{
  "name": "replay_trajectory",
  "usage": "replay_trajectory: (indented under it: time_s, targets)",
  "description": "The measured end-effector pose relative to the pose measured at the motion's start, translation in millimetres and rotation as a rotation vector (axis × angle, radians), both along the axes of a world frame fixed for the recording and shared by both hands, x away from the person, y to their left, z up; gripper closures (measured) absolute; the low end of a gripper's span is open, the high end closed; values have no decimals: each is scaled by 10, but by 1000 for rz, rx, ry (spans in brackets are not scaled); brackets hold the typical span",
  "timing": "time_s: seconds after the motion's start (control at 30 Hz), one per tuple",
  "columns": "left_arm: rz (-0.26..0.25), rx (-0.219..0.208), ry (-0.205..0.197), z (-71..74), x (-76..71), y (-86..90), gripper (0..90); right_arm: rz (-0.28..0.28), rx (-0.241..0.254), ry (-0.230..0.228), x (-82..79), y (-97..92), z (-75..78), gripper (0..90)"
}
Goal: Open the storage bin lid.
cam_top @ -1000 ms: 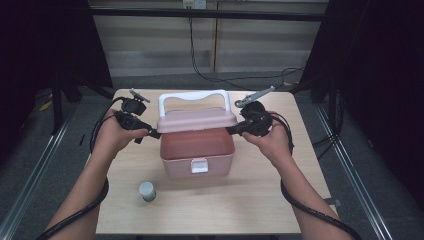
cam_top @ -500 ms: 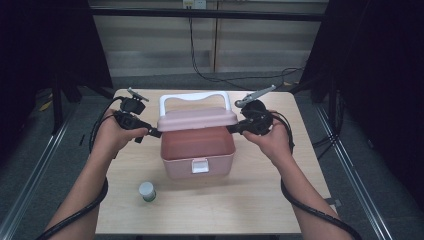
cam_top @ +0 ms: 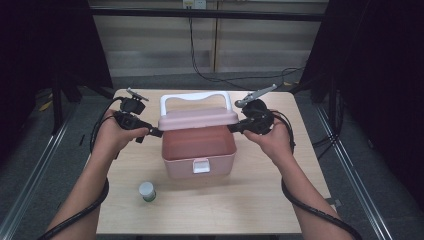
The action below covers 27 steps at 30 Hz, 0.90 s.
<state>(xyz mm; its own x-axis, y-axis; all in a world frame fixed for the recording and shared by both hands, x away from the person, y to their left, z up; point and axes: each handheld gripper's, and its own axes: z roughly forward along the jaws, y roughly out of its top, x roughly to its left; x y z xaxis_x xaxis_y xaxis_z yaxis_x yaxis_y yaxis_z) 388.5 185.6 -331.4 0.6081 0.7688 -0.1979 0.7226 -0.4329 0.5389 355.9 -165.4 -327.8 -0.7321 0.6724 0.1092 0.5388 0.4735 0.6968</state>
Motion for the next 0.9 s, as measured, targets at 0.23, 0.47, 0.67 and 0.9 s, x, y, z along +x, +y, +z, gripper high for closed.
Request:
replay_trajectory:
  time_s: [0.23,0.47,0.67,0.9]
  targets:
    - [17,-28,-12,36,9,25,375,-7,8,-2,-6,-25,-16,900]
    - [37,-47,-36,93,15,31,373,-19,-5,17,-12,-111,-105,883]
    - [39,-58,-48,124,25,-10,374,-19,-13,25,-21,-128,-187,862]
    - [28,-62,-65,170,29,-103,384,-13,-29,36,-45,-126,-266,869]
